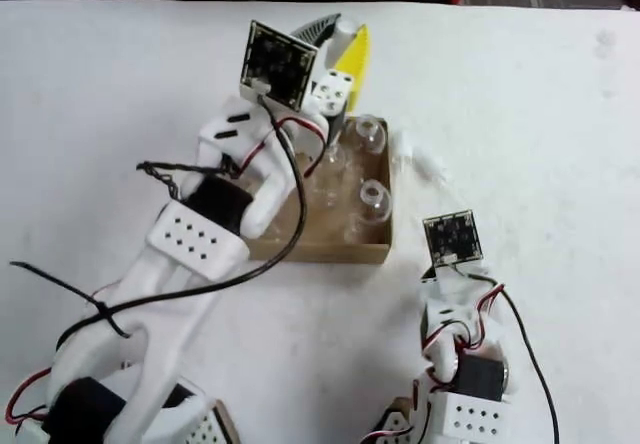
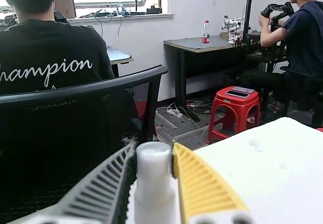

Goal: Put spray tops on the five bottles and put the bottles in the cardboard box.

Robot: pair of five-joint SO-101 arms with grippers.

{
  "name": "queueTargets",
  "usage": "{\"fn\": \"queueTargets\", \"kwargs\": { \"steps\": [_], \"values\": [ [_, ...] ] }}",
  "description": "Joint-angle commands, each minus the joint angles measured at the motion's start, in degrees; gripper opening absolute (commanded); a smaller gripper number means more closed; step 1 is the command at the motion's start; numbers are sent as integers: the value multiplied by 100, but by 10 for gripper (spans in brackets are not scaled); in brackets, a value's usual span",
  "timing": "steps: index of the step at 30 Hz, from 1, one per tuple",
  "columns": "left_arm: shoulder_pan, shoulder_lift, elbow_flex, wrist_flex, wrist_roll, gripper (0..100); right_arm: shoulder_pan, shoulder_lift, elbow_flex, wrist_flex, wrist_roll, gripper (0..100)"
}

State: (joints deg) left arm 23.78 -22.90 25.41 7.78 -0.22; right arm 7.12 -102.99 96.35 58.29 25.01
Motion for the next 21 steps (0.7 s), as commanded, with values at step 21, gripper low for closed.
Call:
{"fn": "queueTargets", "kwargs": {
  "steps": [21],
  "values": [
    [-127, -796, 2690, -2022, 281, 20, -57, -22, 53, -4, 97, 18]
  ]
}}
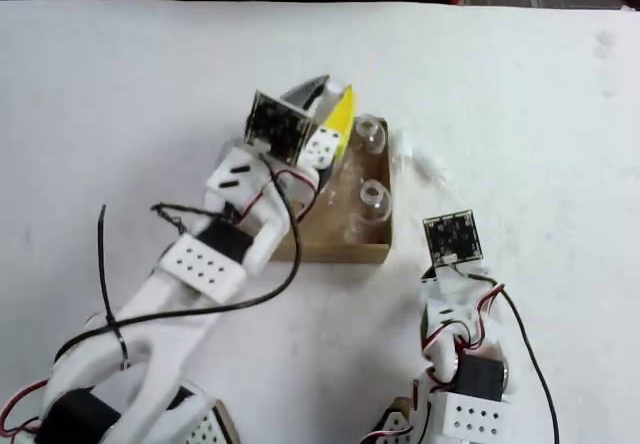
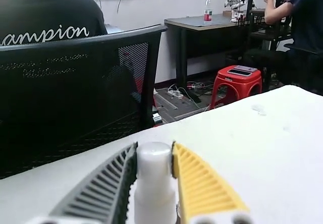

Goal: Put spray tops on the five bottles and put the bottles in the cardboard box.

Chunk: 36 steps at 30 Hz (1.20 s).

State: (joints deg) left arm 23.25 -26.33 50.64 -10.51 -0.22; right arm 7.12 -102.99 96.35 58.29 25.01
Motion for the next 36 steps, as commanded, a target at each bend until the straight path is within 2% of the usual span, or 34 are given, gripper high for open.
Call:
{"fn": "queueTargets", "kwargs": {
  "steps": [1, 7, 12, 14, 25, 30, 33, 36],
  "values": [
    [-75, -488, 237, -193, 369, 20, -57, -22, 53, -4, 97, 18],
    [-75, -505, 501, -343, 501, 20, -57, -22, 53, -4, 97, 18],
    [-66, -497, 1187, -1644, 457, 20, -57, -22, 53, 4, 97, 18],
    [-48, -497, 1363, -1908, 457, 20, -57, -22, 53, 4, 97, 18],
    [-48, -470, 1363, -1890, 492, 20, -57, -22, 53, 4, 97, 18],
    [-215, 224, 958, -1899, 519, 20, -40, -22, 53, 13, 97, 18],
    [-277, 549, 888, -1908, 844, 20, -31, -22, 53, 13, 97, 18],
    [-224, 338, 1046, -2092, 932, 20, -31, -22, 53, 13, 97, 18]
  ]
}}
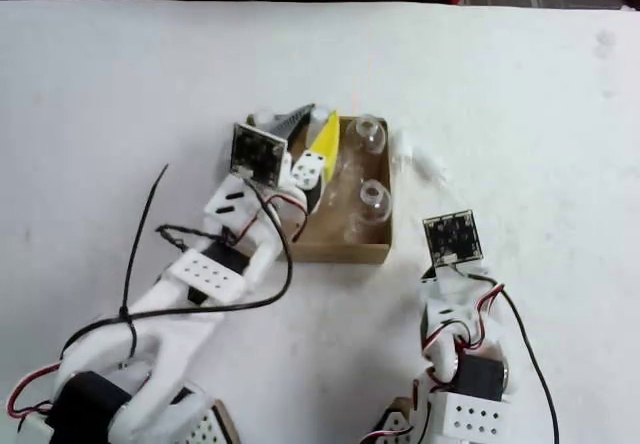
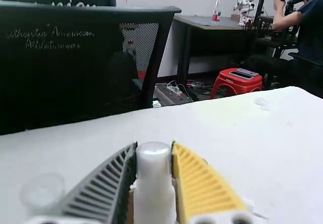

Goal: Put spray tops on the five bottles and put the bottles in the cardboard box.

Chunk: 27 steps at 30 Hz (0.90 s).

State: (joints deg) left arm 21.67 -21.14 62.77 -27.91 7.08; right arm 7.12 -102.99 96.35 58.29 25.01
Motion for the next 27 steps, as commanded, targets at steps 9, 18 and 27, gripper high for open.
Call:
{"fn": "queueTargets", "kwargs": {
  "steps": [9, 18, 27],
  "values": [
    [4, -321, 167, -633, 167, 20, -48, -22, 53, 13, 97, 18],
    [4, 224, 53, -1002, 176, 20, -40, -22, 53, 22, 97, 18],
    [22, 1024, -360, -1301, 176, 20, -40, -22, 53, 22, 97, 18]
  ]
}}
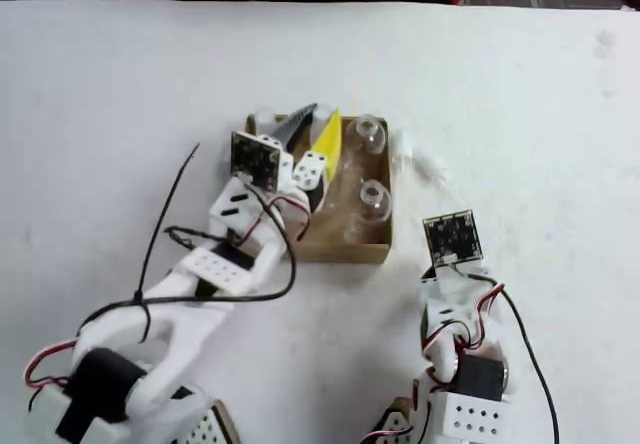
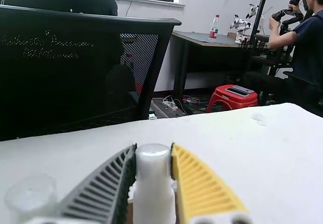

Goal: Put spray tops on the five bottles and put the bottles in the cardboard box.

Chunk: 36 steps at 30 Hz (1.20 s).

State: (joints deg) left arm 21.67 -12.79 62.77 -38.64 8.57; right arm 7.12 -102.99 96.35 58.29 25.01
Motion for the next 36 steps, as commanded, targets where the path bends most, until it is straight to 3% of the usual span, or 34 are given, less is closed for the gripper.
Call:
{"fn": "queueTargets", "kwargs": {
  "steps": [1, 9, 15, 17, 36],
  "values": [
    [40, 224, -369, -281, 26, 20, -40, -22, 53, 22, 97, 18],
    [57, 224, -167, -422, -9, 20, -48, -22, 53, 13, 97, 18],
    [312, 127, 510, -1538, -993, 20, -48, -22, 53, 13, 97, 18],
    [321, 127, 545, -1582, -1108, 20, -48, -22, 53, 4, 97, 18],
    [215, 84, 659, -1547, -791, 20, -57, -22, 53, 13, 97, 18]
  ]
}}
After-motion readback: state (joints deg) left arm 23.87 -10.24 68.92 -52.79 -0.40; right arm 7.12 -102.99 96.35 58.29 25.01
